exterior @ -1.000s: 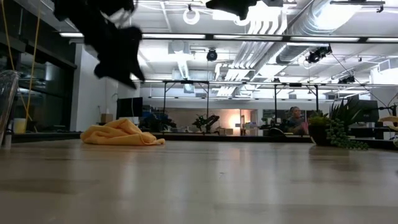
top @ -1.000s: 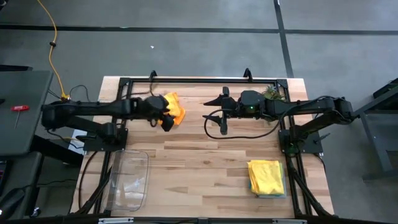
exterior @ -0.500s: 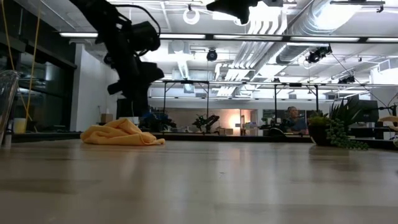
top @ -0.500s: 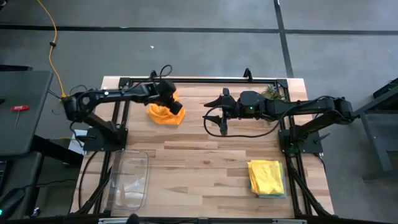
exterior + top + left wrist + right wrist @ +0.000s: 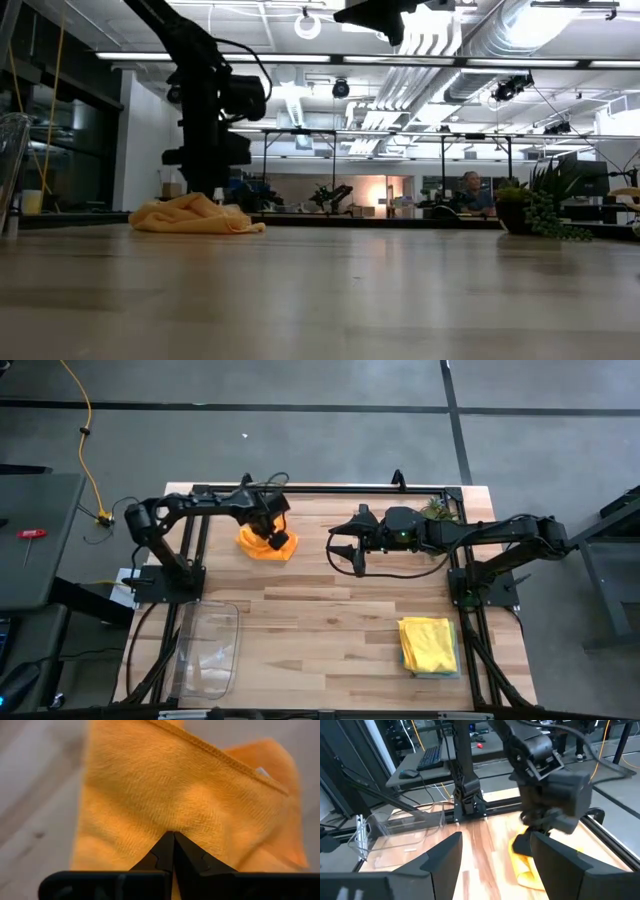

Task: Fold microfiber towels
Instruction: Fold the orange microfiber cloth

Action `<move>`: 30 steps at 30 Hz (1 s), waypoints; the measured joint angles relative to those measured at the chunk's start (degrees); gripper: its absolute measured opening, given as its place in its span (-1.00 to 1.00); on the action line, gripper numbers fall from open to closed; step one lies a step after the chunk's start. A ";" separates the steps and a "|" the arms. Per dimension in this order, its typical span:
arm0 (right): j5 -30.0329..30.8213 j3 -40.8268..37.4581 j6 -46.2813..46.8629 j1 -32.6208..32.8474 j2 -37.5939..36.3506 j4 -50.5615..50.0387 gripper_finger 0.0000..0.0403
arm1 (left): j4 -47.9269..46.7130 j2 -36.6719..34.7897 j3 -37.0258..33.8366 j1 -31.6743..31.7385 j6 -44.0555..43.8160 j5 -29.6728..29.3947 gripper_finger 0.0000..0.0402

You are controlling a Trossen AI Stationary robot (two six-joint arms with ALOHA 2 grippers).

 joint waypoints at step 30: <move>-0.01 -0.04 -0.09 0.00 0.02 -0.68 0.13 | 11.09 -11.60 0.85 -12.16 -7.07 -9.95 -1.00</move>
